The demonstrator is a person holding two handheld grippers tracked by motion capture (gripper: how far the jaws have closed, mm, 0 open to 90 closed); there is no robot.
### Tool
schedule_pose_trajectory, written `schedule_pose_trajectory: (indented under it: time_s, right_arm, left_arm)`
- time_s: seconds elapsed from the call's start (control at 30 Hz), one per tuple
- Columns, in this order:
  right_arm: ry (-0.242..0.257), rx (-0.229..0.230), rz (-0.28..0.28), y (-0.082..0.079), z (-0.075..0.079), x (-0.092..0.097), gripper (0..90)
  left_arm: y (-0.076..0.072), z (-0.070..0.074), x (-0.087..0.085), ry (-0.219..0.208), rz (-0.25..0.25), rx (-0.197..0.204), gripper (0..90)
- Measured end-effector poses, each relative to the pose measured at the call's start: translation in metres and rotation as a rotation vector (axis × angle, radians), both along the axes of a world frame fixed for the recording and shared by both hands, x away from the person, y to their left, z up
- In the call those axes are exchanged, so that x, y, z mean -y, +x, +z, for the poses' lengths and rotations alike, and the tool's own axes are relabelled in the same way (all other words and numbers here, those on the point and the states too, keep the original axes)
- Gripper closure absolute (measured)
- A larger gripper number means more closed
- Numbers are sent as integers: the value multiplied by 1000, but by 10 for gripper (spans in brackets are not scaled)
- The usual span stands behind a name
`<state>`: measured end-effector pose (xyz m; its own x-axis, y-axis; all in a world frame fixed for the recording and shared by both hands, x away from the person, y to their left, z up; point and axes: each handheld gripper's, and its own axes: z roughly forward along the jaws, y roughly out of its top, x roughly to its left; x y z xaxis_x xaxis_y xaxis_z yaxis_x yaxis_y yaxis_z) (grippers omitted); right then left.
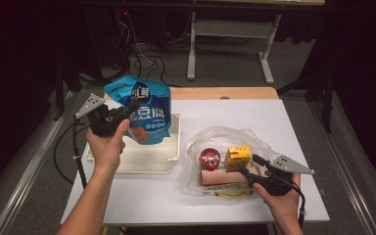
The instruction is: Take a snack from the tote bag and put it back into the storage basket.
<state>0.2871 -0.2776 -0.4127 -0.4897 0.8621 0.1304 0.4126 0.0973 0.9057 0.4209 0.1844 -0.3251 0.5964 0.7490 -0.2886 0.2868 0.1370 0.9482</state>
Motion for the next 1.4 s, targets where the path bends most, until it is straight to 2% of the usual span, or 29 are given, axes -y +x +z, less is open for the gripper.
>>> schedule_pose_trajectory:
  time_s: [0.1,0.27,0.3,0.6,0.8,0.87,0.93,0.97,1.2,1.27,1.33,1.4]
  right_arm:
    - [3,-8,-2,0,-2,1,337]
    - [8,-11,-7,0,-3,3,340]
    - [11,-16,-8,0,-3,3,340]
    - [6,-19,-5,1,-5,2,344]
    - [10,-26,-7,2,-7,0,353]
    - [8,-22,-7,2,-7,0,353]
    - [7,-21,-5,1,-6,0,353]
    - [5,-19,-5,1,-6,0,354]
    - [5,-18,-6,1,-7,0,357]
    - [7,-20,-8,1,-7,0,358]
    - [7,-23,-10,1,-7,0,358]
    - [9,-27,-11,1,-7,0,357]
  left_arm:
    - [5,-8,-9,7,19,-4,900]
    - [12,-20,-22,-2,38,-23,900]
    - [16,-27,-28,-9,40,-30,900]
    - [30,-47,-49,-1,71,-25,899]
    - [40,-59,-61,-20,87,-39,897]
    - [43,-64,-63,-6,80,-29,896]
    - [44,-68,-63,33,73,-1,894]
    - [44,-69,-64,37,72,12,892]
    - [49,-75,-78,18,96,-4,862]
    - [49,-75,-83,15,96,-23,839]
    - [47,-74,-84,12,102,-58,761]
    - [44,-73,-81,49,123,-85,653]
